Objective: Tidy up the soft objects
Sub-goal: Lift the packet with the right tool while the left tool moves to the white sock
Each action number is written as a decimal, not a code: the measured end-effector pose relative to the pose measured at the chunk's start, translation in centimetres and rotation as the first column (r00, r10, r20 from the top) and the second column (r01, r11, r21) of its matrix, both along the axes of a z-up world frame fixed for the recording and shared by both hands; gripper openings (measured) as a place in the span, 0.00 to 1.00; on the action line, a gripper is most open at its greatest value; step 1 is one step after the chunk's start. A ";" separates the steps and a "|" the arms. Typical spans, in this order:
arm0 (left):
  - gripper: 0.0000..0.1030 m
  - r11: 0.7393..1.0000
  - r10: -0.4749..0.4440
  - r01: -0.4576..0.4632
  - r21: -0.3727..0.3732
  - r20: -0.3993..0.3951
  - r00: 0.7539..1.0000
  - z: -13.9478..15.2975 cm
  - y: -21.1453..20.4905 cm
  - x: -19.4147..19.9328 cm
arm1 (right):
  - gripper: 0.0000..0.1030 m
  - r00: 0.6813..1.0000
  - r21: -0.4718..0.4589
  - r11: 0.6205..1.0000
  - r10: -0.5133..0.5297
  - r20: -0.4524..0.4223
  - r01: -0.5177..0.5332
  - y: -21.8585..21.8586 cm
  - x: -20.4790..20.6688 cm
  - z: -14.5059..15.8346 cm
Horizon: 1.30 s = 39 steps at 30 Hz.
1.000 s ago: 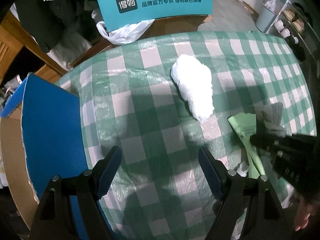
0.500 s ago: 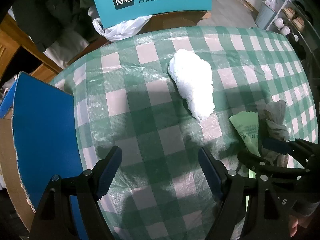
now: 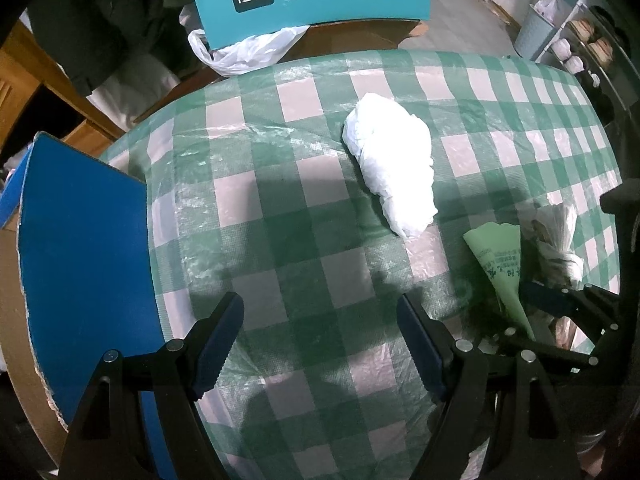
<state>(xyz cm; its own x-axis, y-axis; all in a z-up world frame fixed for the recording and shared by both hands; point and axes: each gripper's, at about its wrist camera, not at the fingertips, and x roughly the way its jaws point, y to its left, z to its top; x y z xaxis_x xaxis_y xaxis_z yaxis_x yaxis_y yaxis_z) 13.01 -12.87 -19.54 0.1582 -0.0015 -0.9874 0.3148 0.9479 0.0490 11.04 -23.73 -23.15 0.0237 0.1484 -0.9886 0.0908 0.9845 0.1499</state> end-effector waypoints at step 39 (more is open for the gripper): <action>0.84 0.997 0.061 -0.062 -0.043 -0.028 0.998 -1.0 -3.7 4.8 | 0.05 0.971 0.086 0.993 -0.094 0.221 0.077 -6.3 2.7 5.7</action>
<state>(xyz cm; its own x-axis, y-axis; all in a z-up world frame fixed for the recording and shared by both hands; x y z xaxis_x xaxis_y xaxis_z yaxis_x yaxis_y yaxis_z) 17.82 -16.59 -20.58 0.1334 -0.0361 -0.9904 0.2563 0.9666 -0.0007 13.70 -30.03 -17.48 0.2593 0.2104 -0.9426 0.1301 0.9595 0.2500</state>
